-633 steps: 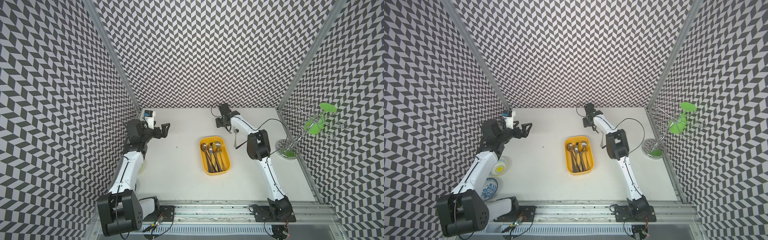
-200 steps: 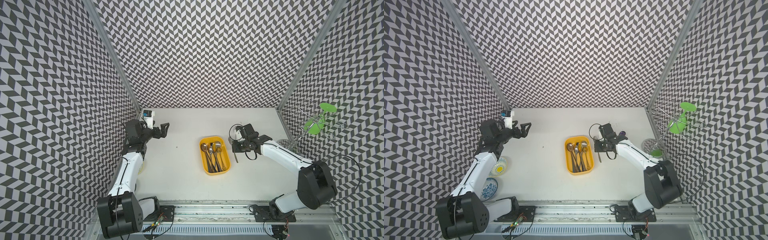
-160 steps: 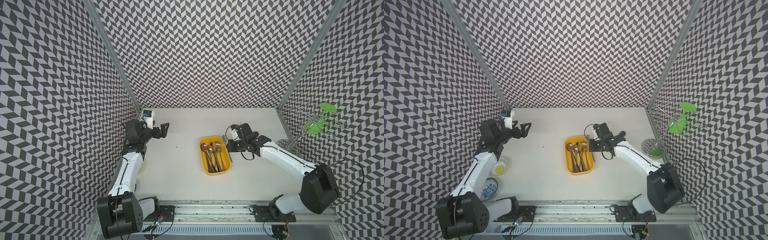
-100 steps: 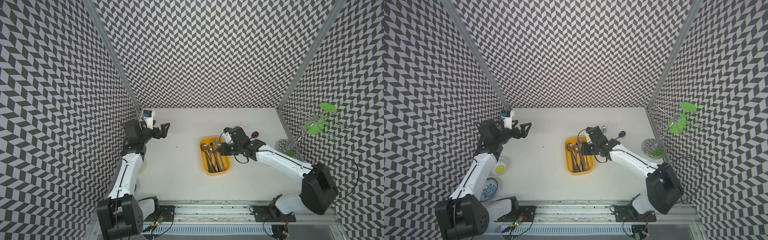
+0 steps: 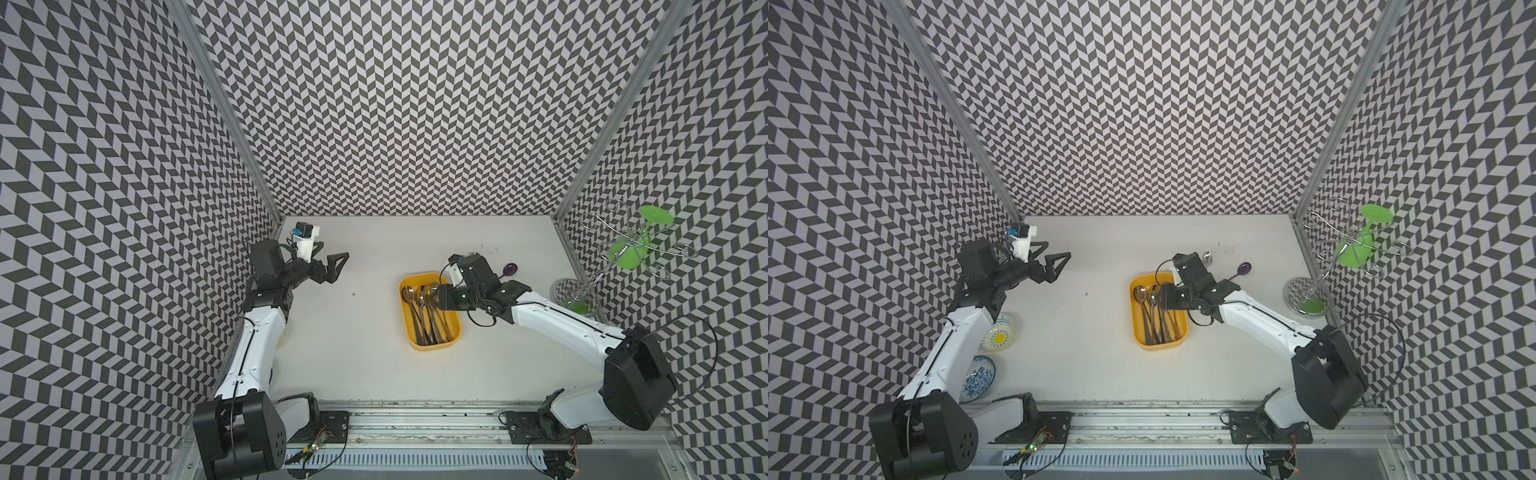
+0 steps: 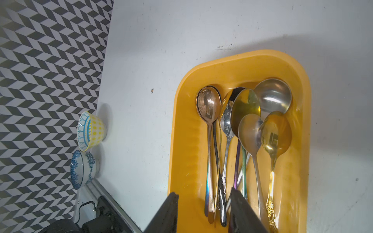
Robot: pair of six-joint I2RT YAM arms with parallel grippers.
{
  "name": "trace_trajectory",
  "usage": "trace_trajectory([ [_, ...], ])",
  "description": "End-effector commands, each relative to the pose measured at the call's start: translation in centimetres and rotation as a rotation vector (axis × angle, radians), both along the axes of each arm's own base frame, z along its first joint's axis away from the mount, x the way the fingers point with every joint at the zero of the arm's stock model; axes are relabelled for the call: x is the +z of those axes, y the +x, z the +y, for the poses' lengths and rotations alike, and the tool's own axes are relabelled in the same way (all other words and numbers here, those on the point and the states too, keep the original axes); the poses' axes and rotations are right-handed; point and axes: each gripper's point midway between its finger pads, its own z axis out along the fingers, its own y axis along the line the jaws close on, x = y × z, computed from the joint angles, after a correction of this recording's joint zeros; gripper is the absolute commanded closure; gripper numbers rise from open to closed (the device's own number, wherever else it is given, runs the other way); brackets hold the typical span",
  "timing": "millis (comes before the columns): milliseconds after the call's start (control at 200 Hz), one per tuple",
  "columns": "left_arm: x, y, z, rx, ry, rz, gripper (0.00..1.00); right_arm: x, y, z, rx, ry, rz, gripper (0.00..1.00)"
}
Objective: Put the spoon into the storage box
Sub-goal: Place the spoon in the storage box, then pick up the spoon from the center of the board.
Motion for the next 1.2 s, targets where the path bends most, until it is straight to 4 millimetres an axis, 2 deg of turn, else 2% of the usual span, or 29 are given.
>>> trace_trajectory([
  [0,1.6,-0.7,-1.2,-0.063,0.027,-0.046,0.00,3.2,1.3,-0.2,-0.022,-0.008,-0.093,0.51],
  [125,1.6,-1.2,-2.5,-0.102,0.074,-0.072,0.00,4.1,2.1,-1.1,-0.060,-0.037,-0.136,0.46],
  [225,1.5,-1.7,-3.3,-0.138,0.074,-0.067,0.00,4.9,3.4,-2.8,-0.097,-0.089,-0.166,0.40],
  [396,0.8,-3.1,-5.1,-0.219,0.111,-0.094,0.00,6.0,6.2,-5.7,-0.121,-0.125,-0.233,0.37],
  [536,0.4,-4.2,-6.4,-0.283,0.117,-0.091,0.00,6.2,9.0,-8.8,-0.174,-0.169,-0.243,0.36],
  [691,-0.4,-5.4,-7.9,-0.358,0.131,-0.098,0.00,5.7,11.9,-10.7,-0.207,-0.199,-0.241,0.35],
  [831,-0.9,-6.2,-9.0,-0.404,0.145,-0.104,0.00,4.5,14.2,-11.1,-0.199,-0.206,-0.211,0.31],
  [1062,-1.9,-7.2,-10.4,-0.461,0.145,-0.093,0.00,1.8,17.9,-12.9,-0.207,-0.253,-0.159,0.29],
  [1192,-2.3,-7.7,-10.9,-0.486,0.137,-0.079,0.00,-0.3,19.3,-13.8,-0.217,-0.273,-0.116,0.29],
])
